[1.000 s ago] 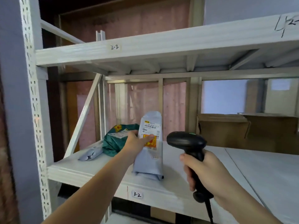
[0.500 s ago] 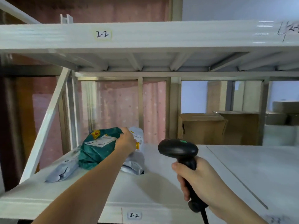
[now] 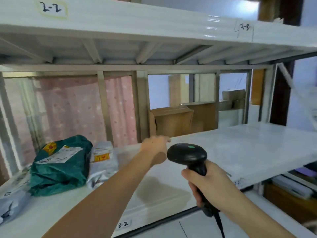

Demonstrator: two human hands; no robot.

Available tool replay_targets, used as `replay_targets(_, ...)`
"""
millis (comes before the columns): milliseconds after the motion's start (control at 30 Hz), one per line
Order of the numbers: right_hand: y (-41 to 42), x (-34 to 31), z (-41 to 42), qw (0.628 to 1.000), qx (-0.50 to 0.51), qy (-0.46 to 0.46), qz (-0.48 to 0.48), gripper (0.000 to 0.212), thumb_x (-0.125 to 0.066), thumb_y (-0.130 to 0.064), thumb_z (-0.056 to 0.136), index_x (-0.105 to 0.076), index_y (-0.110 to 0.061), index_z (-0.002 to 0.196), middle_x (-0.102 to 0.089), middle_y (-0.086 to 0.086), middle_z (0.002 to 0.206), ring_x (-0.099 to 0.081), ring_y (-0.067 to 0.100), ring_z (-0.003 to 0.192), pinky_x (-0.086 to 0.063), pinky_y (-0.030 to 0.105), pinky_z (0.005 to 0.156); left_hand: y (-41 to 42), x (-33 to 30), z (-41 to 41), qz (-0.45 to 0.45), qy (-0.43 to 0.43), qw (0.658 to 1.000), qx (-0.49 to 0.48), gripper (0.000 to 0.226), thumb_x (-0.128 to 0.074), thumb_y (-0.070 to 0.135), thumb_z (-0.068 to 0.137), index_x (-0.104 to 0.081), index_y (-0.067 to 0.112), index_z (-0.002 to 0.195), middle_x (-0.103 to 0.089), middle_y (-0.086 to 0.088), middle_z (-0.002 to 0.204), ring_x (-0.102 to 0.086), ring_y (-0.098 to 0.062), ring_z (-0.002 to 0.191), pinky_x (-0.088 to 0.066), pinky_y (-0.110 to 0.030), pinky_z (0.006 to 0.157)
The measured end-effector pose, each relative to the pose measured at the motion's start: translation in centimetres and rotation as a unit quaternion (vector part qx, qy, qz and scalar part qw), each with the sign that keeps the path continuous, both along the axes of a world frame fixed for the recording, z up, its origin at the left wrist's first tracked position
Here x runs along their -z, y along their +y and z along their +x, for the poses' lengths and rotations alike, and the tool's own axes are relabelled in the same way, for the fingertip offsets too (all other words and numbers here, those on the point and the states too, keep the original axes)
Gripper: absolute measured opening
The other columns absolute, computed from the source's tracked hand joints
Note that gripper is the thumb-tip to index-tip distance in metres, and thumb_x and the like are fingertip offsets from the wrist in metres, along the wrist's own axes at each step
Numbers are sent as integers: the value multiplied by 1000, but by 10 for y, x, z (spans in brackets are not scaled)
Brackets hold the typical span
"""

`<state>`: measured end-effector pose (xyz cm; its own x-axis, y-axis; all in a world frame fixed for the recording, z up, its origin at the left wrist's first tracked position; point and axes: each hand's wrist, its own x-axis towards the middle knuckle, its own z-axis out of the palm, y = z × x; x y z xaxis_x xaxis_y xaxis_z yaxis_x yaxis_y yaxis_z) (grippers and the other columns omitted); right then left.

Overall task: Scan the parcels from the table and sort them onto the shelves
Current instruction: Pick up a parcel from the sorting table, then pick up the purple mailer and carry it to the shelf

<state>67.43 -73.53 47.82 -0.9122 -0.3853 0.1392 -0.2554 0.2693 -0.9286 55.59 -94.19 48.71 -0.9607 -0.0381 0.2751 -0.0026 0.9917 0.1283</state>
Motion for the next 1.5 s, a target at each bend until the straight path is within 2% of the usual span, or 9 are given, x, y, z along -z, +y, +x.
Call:
replay_targets(100,51,10,10,996,74,-36,27,18,-61,-24,96,-56,-10,86,-58,9,53,-55,22,48,-51,35,62,75,6,-18,-3,-4,996,88,61,-72,30,98,-47,38,153,-54,1,156,-54,-26,138,-46,-45,115)
replay_targets(300,179,14,34,967,238,-84,30,21,-65,-27,95,-59,-11,82,-61,6,53,-57,19,46,-51,32,57,238,16,-33,59,-11,971,232,61,-54,64,100,-49,35,153,-51,5,159,-49,-25,143,-39,-45,120)
replay_targets(433,268,12,53,940,331,-88,15,18,-65,-23,95,-60,-11,83,-61,4,52,-56,19,46,-52,36,60,352,19,-35,83,-12,949,303,59,-55,61,100,-50,33,153,-53,4,157,-53,-23,138,-42,-40,114)
replay_targets(567,355,21,65,908,414,-66,3,9,-69,-23,92,-62,-18,94,-64,0,54,-60,17,49,-50,32,55,451,38,-44,106,-36,925,363,52,-58,59,99,-56,35,146,-65,5,142,-64,-19,120,-53,-37,104)
replay_targets(700,420,42,73,891,448,-68,-21,10,-67,-19,93,-60,-12,93,-59,5,54,-54,21,46,-47,32,50,524,70,-60,102,-59,911,394,60,-58,62,98,-49,36,152,-64,3,144,-64,-20,124,-57,-45,102)
replay_targets(833,464,59,65,883,462,-78,-30,9,-67,-20,93,-60,-16,96,-61,5,56,-55,19,43,-47,32,48,583,94,-79,86,-72,907,406,63,-58,60,98,-46,34,154,-58,0,152,-63,-22,128,-58,-42,100)
replay_targets(1067,537,79,23,873,473,-117,-24,9,-65,-20,94,-59,-14,96,-60,2,54,-55,17,43,-47,30,48,673,138,-130,53,-103,894,433,62,-55,58,101,-45,31,155,-57,1,151,-59,-21,131,-55,-40,102)
replay_targets(1267,607,83,-41,857,504,-107,9,7,-68,-18,92,-63,-14,92,-61,-5,49,-57,6,42,-43,18,45,745,168,-210,52,-126,891,432,63,-55,61,98,-45,34,154,-59,3,150,-61,-19,129,-56,-41,101)
replay_targets(1500,685,83,-119,859,499,-116,7,9,-64,-20,95,-59,-21,103,-62,6,62,-57,19,50,-51,29,51,823,186,-295,13,-144,891,430,64,-57,59,100,-43,33,157,-55,0,155,-56,-21,136,-54,-42,104)
